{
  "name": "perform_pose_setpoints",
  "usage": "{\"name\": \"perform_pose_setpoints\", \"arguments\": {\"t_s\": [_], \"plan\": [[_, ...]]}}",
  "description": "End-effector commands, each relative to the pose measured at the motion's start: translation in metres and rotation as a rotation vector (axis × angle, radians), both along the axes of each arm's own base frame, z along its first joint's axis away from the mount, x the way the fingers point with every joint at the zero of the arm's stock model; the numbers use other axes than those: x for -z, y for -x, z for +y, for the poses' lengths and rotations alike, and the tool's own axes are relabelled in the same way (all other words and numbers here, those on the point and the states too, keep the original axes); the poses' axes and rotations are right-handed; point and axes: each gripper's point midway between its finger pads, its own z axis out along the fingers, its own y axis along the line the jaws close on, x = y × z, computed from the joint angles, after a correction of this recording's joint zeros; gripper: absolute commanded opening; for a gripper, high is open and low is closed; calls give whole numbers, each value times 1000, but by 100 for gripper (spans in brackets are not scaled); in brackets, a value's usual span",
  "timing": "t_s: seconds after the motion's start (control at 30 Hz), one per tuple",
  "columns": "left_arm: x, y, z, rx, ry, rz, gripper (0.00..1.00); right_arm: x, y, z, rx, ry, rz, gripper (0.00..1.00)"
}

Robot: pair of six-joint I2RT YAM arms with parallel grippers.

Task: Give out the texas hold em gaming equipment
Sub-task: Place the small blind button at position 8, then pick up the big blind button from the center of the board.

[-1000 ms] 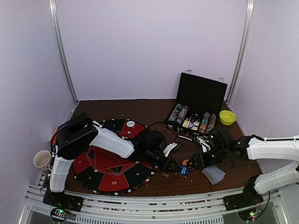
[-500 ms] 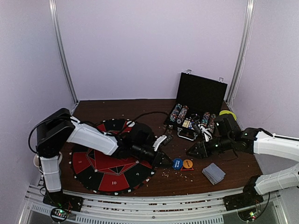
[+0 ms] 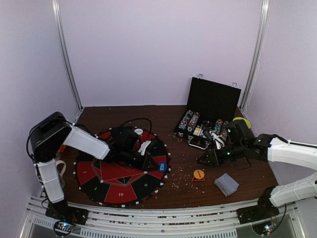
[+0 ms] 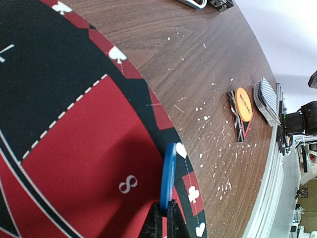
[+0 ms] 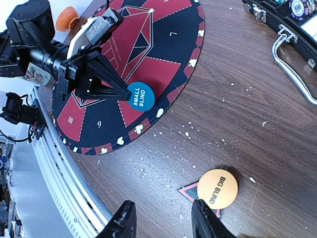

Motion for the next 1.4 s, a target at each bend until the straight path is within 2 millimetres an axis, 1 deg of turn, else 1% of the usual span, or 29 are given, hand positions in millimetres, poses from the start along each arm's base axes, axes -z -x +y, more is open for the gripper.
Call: {"name": "perform_pose_setpoints", "arguments": {"t_s": [0.0,0.07,0.13,0.17,0.23,0.33,0.4,0.43,0.5,0.6,0.67,0.73,0.83,0.93,1.0,1.1,1.2,1.27,1.37], "plan": [[16,-9,-6,-4,-57,-14,0,9,3,-8,26,42,5,41],[29,-7,-6,9,-87,19,0,8,4,-8,24,46,4,43],[38,-9,-1,-13,-138,25,0,7,4,-7,22,47,1,47],[41,-13,3,-28,-178,10,11,5,3,-7,24,44,-3,49],[39,-18,2,-26,-223,-28,25,4,1,-6,27,40,-6,50],[30,-29,3,-46,-280,-84,33,8,-1,-7,37,62,0,50],[21,-36,7,-66,-316,-123,40,12,-6,-13,66,113,4,51],[14,-39,8,-73,-321,-145,42,17,-8,-20,89,157,8,51],[-9,-43,7,-82,-302,-198,45,31,-10,-32,128,240,25,51],[-36,-43,4,-83,-270,-264,49,53,-6,-40,134,307,79,52],[-50,-39,-2,-60,-245,-311,50,65,-6,-41,132,329,102,53],[-58,-31,-12,-24,-228,-357,50,70,-8,-35,116,304,114,54],[-59,-22,-20,11,-218,-365,51,77,-12,-27,89,252,161,52],[-54,-18,-20,8,-214,-341,51,86,-12,-29,75,210,206,50],[-53,-15,-24,17,-185,-327,51,88,-7,-23,41,148,235,50],[-51,-1,-44,85,-138,-328,51,93,-3,-21,23,118,264,49],[-45,16,-70,176,-130,-351,51,102,-6,-26,49,81,281,47],[-37,25,-85,225,-122,-342,51,105,-7,-27,53,49,306,44],[-28,35,-103,272,-111,-325,50,108,-7,-26,48,17,325,41]]}}
